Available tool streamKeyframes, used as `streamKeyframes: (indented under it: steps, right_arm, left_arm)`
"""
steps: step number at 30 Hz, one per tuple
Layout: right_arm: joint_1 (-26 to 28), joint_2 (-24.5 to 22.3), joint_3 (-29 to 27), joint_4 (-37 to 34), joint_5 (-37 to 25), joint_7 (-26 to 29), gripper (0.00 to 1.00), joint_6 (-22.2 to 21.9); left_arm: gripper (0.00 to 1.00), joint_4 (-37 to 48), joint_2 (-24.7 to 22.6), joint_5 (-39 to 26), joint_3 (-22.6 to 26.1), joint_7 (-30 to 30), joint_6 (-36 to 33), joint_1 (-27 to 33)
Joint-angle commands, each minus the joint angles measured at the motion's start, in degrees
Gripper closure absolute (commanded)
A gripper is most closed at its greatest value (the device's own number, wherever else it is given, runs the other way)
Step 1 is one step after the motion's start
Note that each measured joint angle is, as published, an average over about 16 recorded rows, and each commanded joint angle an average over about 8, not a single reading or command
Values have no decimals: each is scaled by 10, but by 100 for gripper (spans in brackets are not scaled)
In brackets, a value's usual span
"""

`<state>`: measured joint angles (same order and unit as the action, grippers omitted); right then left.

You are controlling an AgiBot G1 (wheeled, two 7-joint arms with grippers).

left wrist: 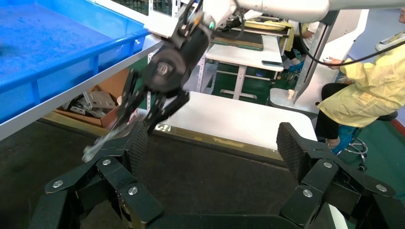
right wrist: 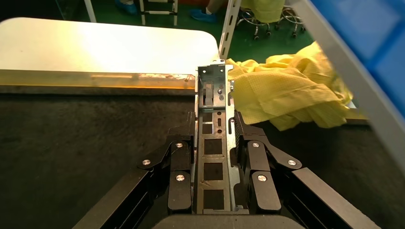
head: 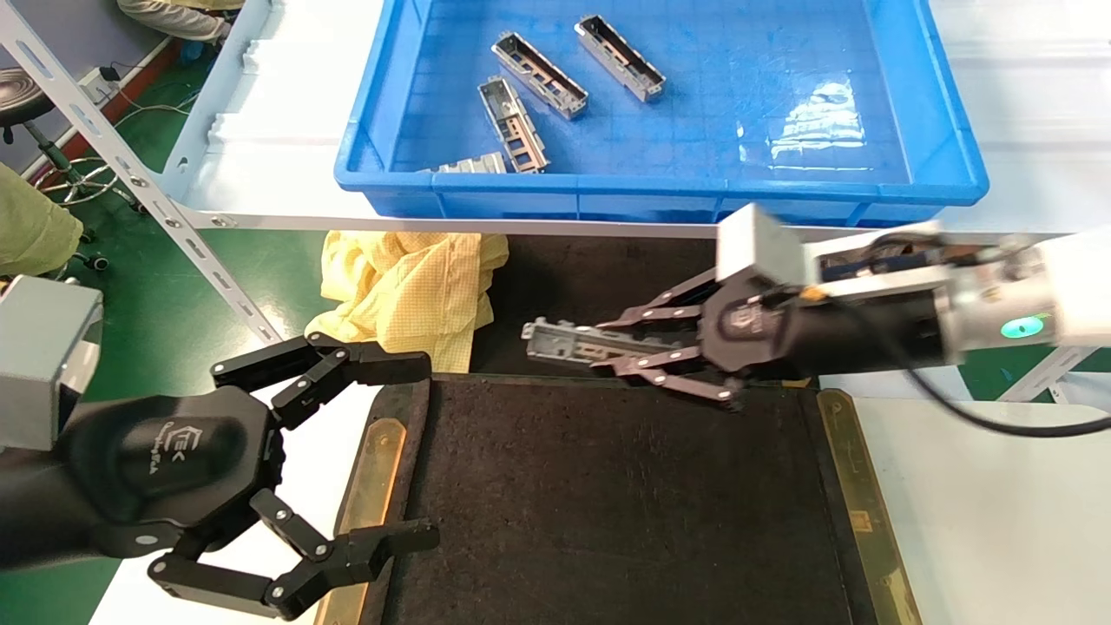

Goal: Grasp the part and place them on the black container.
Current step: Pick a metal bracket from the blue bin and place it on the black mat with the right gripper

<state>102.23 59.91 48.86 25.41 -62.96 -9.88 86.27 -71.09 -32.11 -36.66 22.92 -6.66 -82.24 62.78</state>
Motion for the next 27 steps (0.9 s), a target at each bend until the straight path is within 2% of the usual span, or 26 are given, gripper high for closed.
streamKeyframes:
  steps: [1, 17, 27]
  right_arm:
    - [-11, 17, 1, -15, 1, -16, 100, -9]
    - [-42, 143, 22, -119, -30, -111, 100, -70]
    - [-66, 175, 30, -135, -31, -133, 100, -88]
  left_arm:
    - [0, 0, 0, 0, 0, 0, 0, 0]
    - [0, 0, 0, 0, 0, 0, 0, 0]
    - [0, 0, 0, 0, 0, 0, 0, 0]
